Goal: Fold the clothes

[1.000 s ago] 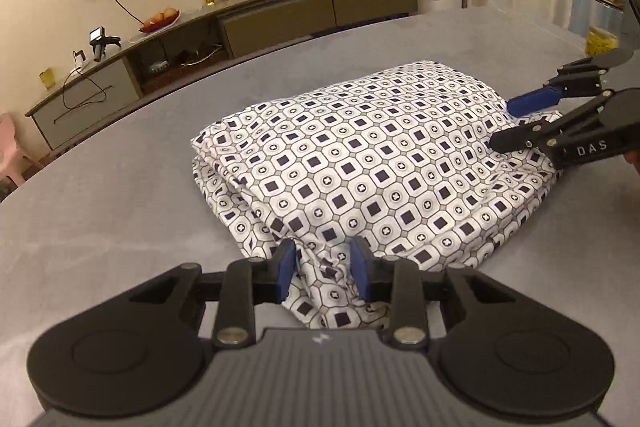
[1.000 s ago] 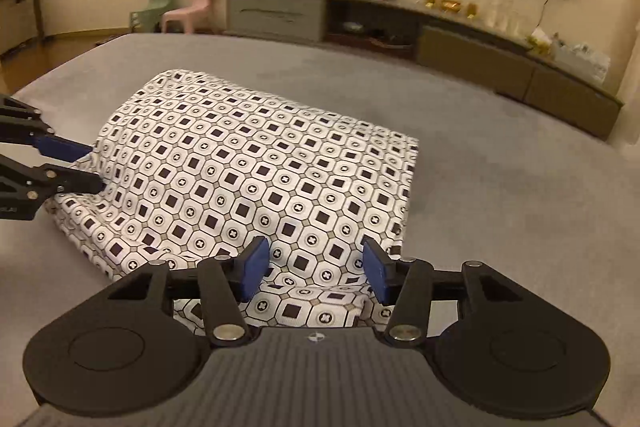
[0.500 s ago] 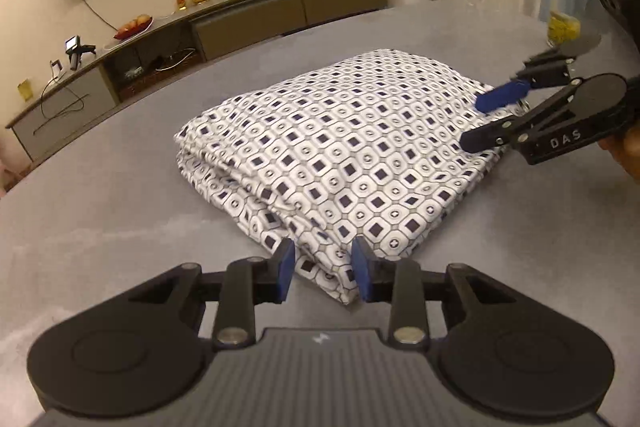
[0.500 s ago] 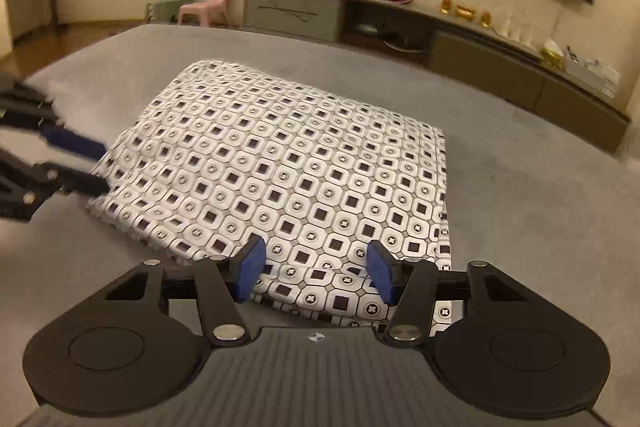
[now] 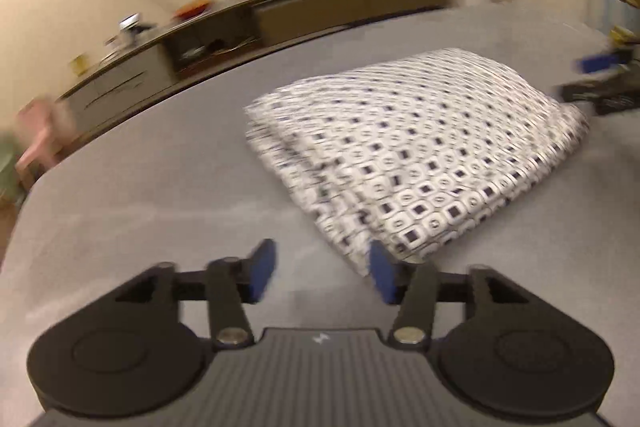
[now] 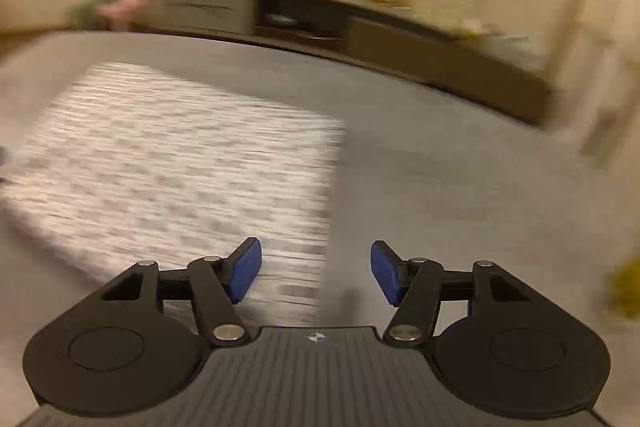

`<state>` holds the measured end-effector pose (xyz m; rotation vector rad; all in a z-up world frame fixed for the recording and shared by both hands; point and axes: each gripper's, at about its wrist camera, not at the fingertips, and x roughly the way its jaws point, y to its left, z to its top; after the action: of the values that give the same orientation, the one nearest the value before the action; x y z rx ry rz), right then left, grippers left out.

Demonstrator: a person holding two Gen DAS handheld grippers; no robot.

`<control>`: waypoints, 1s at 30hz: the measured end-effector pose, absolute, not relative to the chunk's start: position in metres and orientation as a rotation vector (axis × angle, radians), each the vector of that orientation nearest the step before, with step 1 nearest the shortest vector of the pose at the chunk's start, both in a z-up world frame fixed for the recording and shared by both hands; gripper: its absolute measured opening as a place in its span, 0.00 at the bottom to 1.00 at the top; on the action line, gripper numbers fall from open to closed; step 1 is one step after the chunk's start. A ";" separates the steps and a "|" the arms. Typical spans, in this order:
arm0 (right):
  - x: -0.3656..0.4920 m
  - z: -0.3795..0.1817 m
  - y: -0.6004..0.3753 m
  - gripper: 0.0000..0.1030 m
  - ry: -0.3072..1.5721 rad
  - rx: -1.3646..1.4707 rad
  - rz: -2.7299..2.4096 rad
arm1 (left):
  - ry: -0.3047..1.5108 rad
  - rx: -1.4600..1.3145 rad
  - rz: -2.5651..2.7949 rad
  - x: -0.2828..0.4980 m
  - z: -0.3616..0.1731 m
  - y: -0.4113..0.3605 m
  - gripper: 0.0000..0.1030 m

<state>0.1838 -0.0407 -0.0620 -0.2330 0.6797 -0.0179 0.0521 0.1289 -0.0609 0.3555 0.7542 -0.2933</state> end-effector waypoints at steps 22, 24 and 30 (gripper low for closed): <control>0.074 -0.030 -0.008 0.98 0.655 -0.081 0.072 | 0.685 0.195 -0.222 -0.034 -0.026 0.047 1.00; 0.077 -0.034 -0.011 0.98 0.663 -0.083 0.053 | 0.688 0.170 -0.231 -0.035 -0.024 0.048 1.00; 0.080 -0.041 -0.015 0.98 0.673 -0.099 0.043 | 0.709 0.117 -0.250 -0.036 -0.022 0.048 1.00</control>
<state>0.0799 -0.0145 -0.0410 -0.0991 0.6727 0.0432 -0.0361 0.0475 -0.0224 0.1173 0.7091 -0.2501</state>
